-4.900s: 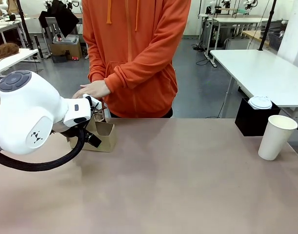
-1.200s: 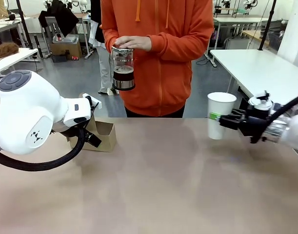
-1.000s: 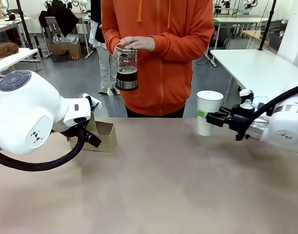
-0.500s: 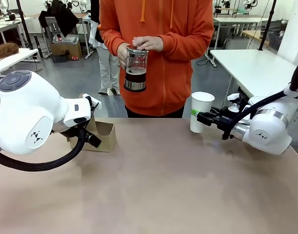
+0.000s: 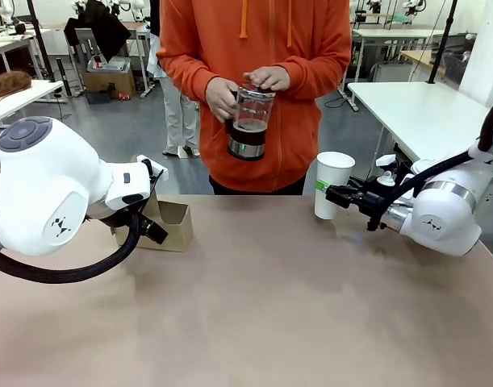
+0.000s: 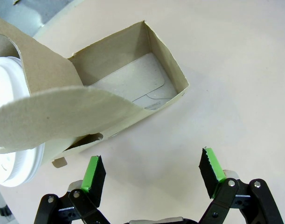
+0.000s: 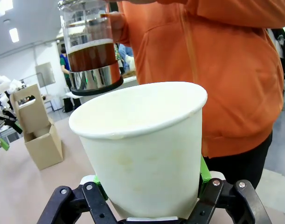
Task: Pour a drink into a cup and package it in a carrier.
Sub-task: When a person places the Paper Cup Lid on the 600 ml Paper Cup , lift the 600 ml Paper Cup.
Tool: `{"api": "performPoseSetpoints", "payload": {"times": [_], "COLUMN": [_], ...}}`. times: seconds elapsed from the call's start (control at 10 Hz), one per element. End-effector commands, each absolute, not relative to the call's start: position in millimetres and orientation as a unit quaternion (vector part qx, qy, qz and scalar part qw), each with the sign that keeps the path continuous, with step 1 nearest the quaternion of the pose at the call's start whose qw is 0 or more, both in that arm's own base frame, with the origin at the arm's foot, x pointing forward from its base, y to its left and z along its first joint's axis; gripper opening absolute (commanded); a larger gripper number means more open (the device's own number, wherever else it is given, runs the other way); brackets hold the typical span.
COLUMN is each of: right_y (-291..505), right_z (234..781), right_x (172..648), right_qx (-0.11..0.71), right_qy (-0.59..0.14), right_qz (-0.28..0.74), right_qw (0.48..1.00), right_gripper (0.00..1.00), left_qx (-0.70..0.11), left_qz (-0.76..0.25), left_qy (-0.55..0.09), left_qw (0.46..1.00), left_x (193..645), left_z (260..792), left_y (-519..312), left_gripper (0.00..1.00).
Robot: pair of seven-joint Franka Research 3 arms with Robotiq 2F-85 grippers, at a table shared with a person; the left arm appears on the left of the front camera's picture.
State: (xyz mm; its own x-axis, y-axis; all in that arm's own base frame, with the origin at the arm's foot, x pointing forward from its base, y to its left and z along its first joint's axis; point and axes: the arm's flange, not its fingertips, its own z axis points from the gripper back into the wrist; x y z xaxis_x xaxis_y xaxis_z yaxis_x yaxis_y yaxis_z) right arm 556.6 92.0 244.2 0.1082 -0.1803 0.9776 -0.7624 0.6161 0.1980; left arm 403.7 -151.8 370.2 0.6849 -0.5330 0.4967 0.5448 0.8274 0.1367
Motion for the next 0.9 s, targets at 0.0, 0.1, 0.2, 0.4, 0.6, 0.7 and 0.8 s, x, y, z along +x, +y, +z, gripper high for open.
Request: {"api": "performPoseSetpoints", "payload": {"times": [0.0,0.1,0.2,0.4,0.6,0.7,0.8], "right_y": [93.2,93.2,93.2,93.2,93.2,93.2,93.2], "right_z": [244.6,244.6,244.6,244.6,244.6,244.6,244.6], "right_x": [555.8,555.8,555.8,555.8,555.8,555.8,555.8], "right_qx": [0.376,0.376,0.376,0.376,0.376,0.376,0.376], "right_qy": [-0.627,-0.627,-0.627,-0.627,-0.627,-0.627,-0.627], "right_qz": [0.224,0.224,0.224,0.224,0.224,0.224,0.224], "right_qw": [0.644,0.644,0.644,0.644,0.644,0.644,0.644], "right_gripper": [0.80,0.80,0.80,0.80,0.80,0.80,0.80], "left_qx": [-0.012,-0.012,-0.012,-0.012,-0.012,-0.012,-0.012], "left_qz": [-0.294,-0.294,-0.294,-0.294,-0.294,-0.294,-0.294], "left_qy": [-0.267,-0.267,-0.267,-0.267,-0.267,-0.267,-0.267], "left_qw": [0.918,0.918,0.918,0.918,0.918,0.918,0.918], "left_x": [403.5,403.5,403.5,403.5,403.5,403.5,403.5], "left_z": [370.5,370.5,370.5,370.5,370.5,370.5,370.5], "left_y": [-151.6,-151.6,-151.6,-151.6,-151.6,-151.6,-151.6], "left_gripper": [1.00,1.00,1.00,1.00,1.00,1.00,1.00]}}
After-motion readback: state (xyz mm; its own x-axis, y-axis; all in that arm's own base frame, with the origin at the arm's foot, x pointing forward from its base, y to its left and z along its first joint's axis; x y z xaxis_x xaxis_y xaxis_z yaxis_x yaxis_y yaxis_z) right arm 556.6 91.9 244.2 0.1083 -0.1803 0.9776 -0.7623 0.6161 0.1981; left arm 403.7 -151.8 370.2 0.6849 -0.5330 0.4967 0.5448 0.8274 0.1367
